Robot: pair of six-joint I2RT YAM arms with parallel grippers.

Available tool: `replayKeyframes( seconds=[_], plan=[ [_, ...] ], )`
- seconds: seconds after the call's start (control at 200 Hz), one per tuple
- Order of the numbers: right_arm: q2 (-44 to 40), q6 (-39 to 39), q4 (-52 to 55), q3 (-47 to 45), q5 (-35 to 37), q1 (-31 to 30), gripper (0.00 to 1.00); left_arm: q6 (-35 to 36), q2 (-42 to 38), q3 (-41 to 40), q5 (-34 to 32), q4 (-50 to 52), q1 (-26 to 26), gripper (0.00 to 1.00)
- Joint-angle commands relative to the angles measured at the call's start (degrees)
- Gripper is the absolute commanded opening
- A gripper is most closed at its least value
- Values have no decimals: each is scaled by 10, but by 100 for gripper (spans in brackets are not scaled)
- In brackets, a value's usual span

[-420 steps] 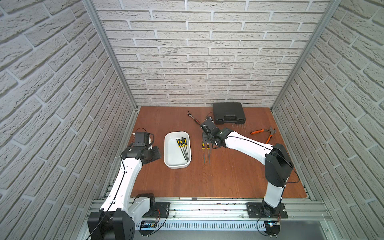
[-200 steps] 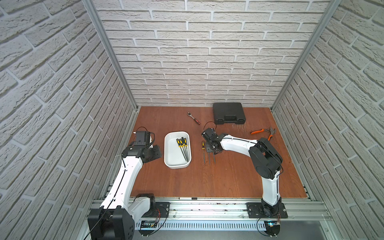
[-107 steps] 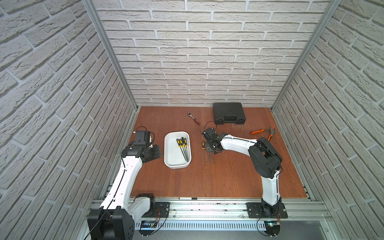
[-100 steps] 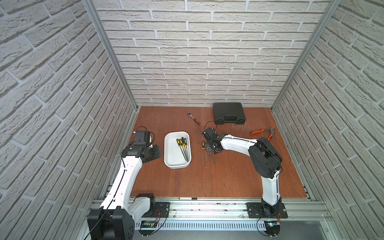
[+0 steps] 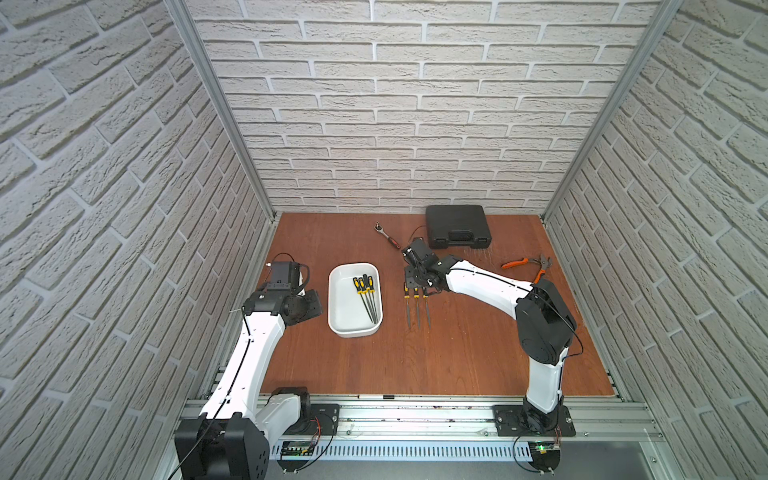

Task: Take the file tool out of the storage box
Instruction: Place the file tool at the center of the board, then pick up the file tool from the storage box.

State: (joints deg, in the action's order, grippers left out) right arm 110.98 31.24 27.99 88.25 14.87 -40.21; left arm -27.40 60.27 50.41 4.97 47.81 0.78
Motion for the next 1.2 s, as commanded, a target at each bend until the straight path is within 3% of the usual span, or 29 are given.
replayKeyframes(
  seconds=[0.0, 0.22, 0.52, 1.195],
  plan=[
    [7, -22, -42, 57, -35, -50, 41, -16, -9, -5, 8, -21, 2, 54],
    [143, -32, 4, 229, -73, -92, 41, -8, -14, -2, 1, -11, 2, 55],
    [281, -14, 35, 366, -92, -101, 40, 0, -16, -8, -1, -7, 2, 54],
    [360, -36, 80, 439, -63, -104, 40, 11, -15, -2, -8, 3, 1, 55]
  ],
)
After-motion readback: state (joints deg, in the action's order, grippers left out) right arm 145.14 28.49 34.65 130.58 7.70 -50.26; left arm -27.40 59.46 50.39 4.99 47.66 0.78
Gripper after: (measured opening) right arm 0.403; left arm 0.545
